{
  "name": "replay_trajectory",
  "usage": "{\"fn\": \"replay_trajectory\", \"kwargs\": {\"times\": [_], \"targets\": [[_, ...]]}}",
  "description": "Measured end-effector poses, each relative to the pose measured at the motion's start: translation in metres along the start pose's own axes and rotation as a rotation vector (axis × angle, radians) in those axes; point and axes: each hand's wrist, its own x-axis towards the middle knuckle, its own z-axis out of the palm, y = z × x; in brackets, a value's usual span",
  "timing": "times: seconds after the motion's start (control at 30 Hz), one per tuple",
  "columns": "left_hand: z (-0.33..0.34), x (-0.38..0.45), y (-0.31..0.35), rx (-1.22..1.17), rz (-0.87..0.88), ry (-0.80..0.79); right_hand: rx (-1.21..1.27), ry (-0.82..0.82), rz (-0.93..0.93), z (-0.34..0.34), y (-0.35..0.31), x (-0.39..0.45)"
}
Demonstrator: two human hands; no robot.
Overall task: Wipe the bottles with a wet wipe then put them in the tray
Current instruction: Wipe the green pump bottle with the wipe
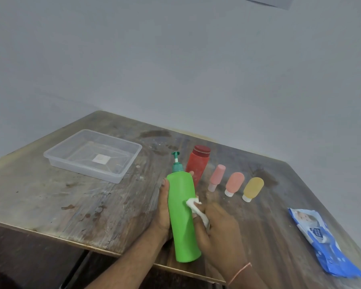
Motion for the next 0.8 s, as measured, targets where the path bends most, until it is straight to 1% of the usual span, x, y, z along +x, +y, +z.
{"fn": "replay_trajectory", "kwargs": {"times": [0.1,0.17,0.27,0.37,0.47,0.6,0.67,0.73,0.8], "targets": [[0.001,-0.003,-0.001,-0.030,-0.025,-0.041,0.061,0.038,0.044,-0.004,-0.004,-0.028],[0.004,-0.007,0.001,-0.013,-0.032,-0.054,0.080,0.025,0.099,-0.003,-0.004,-0.046],[0.012,-0.014,0.005,0.045,-0.004,-0.072,0.108,0.039,0.161,-0.002,-0.003,-0.064],[0.018,-0.019,0.004,0.147,0.046,-0.032,0.137,0.109,0.211,-0.001,-0.011,-0.065],[0.022,-0.026,0.002,0.346,0.137,0.026,0.179,0.192,0.218,-0.004,-0.025,-0.050],[0.033,-0.036,0.002,0.619,0.257,0.081,0.255,0.240,0.237,-0.015,-0.042,-0.015],[0.039,-0.040,0.001,0.661,0.298,0.066,0.287,0.261,0.272,-0.022,-0.049,0.005],[0.048,-0.044,-0.002,0.646,0.321,0.028,0.328,0.278,0.294,-0.031,-0.052,0.023],[0.054,-0.046,-0.005,0.678,0.363,0.024,0.406,0.254,0.317,-0.043,-0.054,0.036]]}}
